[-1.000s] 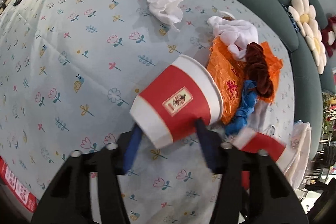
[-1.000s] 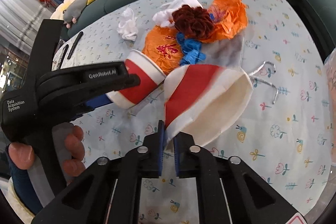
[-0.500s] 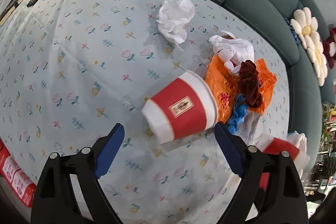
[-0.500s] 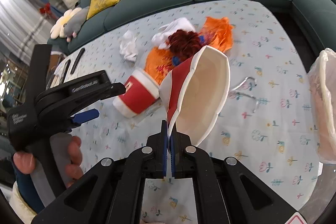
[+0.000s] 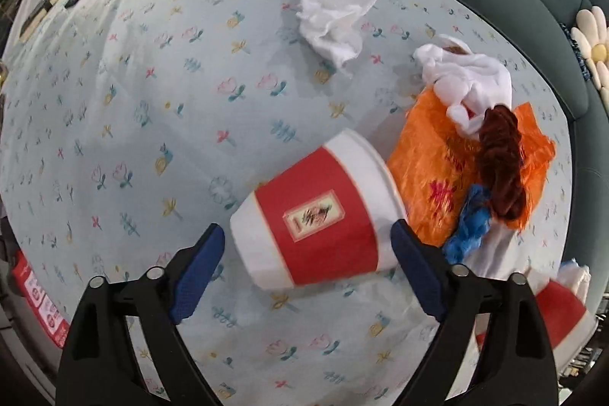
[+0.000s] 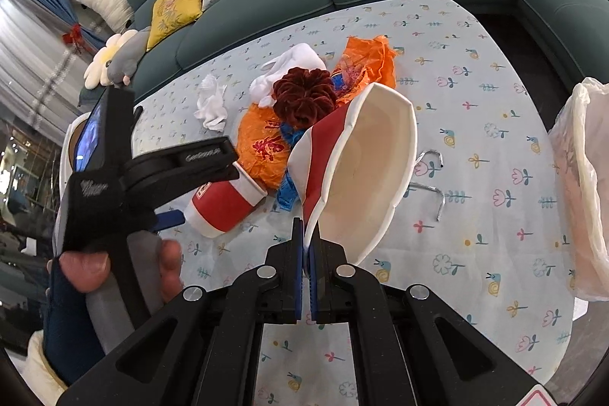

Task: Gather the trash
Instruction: 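Grasp the small red paper cup with left gripper while right holds large cup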

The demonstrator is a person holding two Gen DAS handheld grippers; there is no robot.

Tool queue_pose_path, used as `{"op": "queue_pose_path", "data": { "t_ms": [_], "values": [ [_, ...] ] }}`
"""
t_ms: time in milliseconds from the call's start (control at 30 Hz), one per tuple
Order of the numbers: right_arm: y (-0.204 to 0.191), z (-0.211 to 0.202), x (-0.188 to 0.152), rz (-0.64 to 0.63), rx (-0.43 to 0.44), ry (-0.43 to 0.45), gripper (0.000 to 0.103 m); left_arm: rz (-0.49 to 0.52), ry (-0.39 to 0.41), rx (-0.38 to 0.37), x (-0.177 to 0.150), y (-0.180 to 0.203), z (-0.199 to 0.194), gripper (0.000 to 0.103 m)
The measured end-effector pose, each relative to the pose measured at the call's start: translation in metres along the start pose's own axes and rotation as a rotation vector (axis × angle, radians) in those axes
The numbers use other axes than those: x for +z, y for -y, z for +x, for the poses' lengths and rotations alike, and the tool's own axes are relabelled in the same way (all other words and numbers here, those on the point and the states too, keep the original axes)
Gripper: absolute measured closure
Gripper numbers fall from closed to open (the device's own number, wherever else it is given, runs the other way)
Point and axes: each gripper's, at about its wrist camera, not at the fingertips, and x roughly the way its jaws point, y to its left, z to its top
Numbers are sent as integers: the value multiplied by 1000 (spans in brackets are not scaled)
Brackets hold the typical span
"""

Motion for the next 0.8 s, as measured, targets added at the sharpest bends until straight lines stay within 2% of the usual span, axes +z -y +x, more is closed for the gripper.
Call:
{"op": "queue_pose_path", "data": {
  "t_ms": [67,200,300,467,600,700,800],
  "values": [
    [-1,0,-2,1,4,-3,100,20,-20,-51,-7,-4,0,37],
    [-5,-4,-6,0,9,-1,100,69,3,-82,-17,-12,-11,65],
    [-7,-9,-8,2,11,5,100,74,10,-100,-20,-17,-16,70],
    [-6,-16,-8,2,5,13,100,89,42,-116,-22,-22,-32,72],
    [-5,-20,-5,2,5,19,100,121,62,-56,-14,-31,-26,71],
    [-4,-22,-6,8,7,21,100,96,69,-51,-3,-48,-22,64],
    [-6,-21,-6,8,7,19,100,96,100,24,8,-59,-22,62]
  ]
}}
